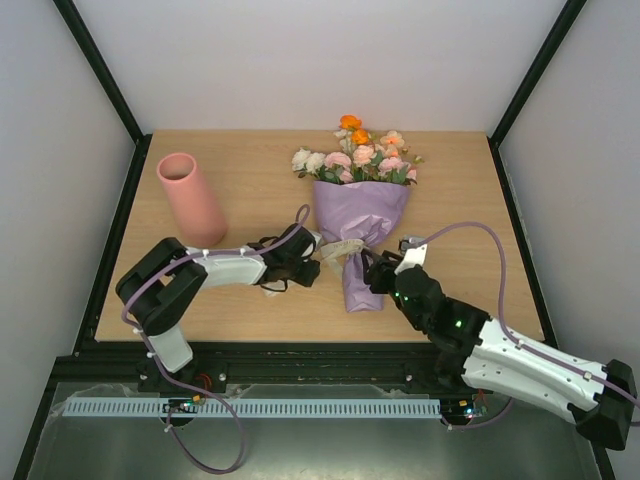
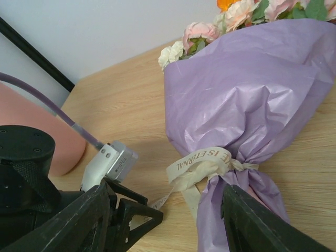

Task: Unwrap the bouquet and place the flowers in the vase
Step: Untie the ribbon from the wrapping paper.

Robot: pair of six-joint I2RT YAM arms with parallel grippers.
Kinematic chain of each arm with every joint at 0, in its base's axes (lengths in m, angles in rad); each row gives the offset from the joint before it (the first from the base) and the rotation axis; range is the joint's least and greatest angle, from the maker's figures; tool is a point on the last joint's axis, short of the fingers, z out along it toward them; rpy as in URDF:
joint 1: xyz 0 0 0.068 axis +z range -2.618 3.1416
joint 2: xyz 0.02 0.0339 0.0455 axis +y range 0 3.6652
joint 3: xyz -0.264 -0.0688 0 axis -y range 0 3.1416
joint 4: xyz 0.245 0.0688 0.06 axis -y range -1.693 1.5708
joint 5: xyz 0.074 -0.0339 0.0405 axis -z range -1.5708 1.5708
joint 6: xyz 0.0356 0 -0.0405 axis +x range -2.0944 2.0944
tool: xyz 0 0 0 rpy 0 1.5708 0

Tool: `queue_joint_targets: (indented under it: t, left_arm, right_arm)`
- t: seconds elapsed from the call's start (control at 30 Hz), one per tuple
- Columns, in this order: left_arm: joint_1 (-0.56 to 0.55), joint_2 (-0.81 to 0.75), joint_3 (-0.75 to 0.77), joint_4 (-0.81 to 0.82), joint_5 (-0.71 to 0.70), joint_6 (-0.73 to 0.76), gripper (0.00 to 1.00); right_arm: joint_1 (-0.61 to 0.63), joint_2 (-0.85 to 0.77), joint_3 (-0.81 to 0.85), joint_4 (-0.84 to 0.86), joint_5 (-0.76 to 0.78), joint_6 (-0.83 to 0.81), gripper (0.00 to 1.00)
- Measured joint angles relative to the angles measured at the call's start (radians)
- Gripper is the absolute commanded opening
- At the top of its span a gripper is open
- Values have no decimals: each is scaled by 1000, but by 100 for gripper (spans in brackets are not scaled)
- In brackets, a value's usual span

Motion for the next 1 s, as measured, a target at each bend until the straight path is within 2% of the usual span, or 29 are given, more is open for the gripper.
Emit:
queue_joint_targets:
  t: [0.23,0.27,0.37,0.4,0.53,0.77,0.93,1.0]
  left_arm:
    - [-15,24,11,28,-79,11,63]
    - [-15,32,16,36,-87,15,58]
    - [-16,46,23,55,-100,21,27]
    - [-16,47,23,56,-103,28,21]
    - [-15,39,21,56,-85,13,4]
    - [-16,-126,14,76,89,-79,2]
    - [-17,-216,11,198,236,-216,2]
    - [-17,-221,11,253,288,-273,2]
  right_arm:
    - [0,-66,-43,-6,10,-4,58]
    - [0,-65,-47,-6,13,-5,58]
    - [0,-64,-55,-8,15,-8,58]
    - [0,-64,-56,-9,15,-10,58]
    - [0,-72,-67,-6,13,-13,58]
    - [0,-106,-139,56,-93,-27,63]
    - [0,-167,-286,240,-256,-13,74]
    - [0,-165,-342,317,-301,-5,75]
